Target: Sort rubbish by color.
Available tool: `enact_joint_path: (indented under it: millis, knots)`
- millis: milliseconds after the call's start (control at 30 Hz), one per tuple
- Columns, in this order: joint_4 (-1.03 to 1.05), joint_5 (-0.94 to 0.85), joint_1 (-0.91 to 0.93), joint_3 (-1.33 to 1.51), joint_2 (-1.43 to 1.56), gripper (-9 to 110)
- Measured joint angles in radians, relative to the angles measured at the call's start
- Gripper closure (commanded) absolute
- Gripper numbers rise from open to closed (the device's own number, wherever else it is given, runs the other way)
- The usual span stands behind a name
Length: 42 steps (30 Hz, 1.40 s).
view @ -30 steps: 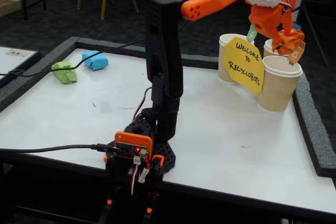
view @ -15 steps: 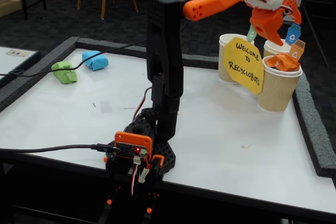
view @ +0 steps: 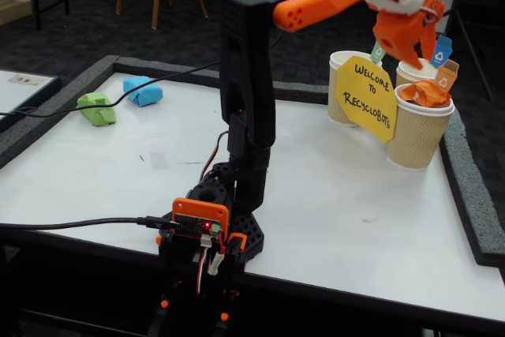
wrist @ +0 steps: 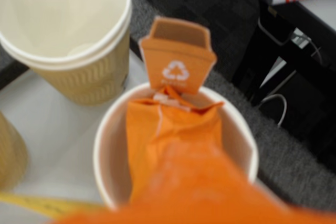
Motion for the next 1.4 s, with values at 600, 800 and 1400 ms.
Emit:
enact_joint_path:
  millis: [600,800,1400]
  knots:
    - [0.140,0.000,0.000,0.364,0.699,101]
    - [0.239,0.000,0.000,0.385,0.905,101]
    - [0.476,0.000,0.000,0.379,1.200,101]
